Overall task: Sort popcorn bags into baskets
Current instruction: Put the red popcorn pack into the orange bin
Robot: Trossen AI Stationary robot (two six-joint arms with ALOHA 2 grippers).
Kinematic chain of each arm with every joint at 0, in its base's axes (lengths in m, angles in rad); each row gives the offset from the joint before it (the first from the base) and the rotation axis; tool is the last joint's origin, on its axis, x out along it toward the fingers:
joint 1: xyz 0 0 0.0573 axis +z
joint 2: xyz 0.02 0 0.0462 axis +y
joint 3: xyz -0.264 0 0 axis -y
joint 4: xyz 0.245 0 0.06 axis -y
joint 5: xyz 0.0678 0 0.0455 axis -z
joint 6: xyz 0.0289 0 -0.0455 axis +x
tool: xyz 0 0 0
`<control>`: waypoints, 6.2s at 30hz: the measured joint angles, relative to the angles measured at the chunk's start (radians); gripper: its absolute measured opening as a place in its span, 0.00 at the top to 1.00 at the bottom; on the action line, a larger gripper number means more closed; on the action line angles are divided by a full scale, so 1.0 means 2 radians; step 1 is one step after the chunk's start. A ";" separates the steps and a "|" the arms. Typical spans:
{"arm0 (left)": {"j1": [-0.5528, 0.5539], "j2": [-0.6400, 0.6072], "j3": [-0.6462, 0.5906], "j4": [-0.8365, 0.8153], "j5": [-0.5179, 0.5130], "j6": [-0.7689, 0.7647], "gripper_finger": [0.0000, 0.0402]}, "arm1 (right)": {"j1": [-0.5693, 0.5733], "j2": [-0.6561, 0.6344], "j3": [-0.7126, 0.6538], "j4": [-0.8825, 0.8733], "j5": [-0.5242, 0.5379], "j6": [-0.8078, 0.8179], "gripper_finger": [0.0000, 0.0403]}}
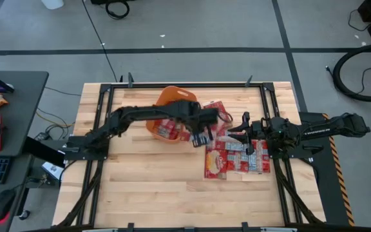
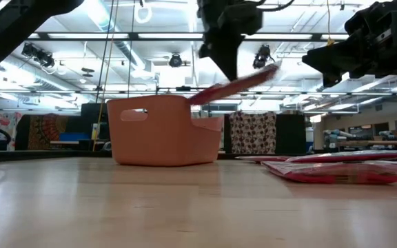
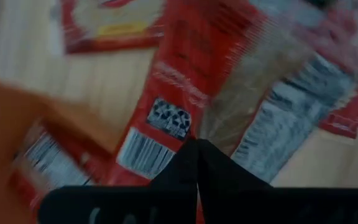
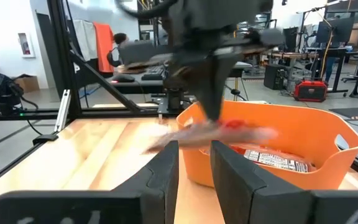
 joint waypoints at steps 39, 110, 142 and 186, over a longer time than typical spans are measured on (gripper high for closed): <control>0.174 -0.008 -0.125 -0.087 -0.026 -0.202 0.92 | 0.000 0.000 0.000 -0.007 -0.001 0.000 0.75; -0.136 0.093 -0.172 0.285 -0.111 0.570 0.61 | -0.001 0.000 0.006 -0.048 0.056 -0.010 0.75; -0.089 0.027 -0.060 0.099 -0.117 0.306 1.00 | -0.001 -0.001 0.006 -0.048 0.052 -0.012 0.75; 0.119 -0.035 -0.016 -0.132 -0.048 -0.168 0.99 | 0.000 0.004 0.006 -0.044 0.043 -0.013 0.75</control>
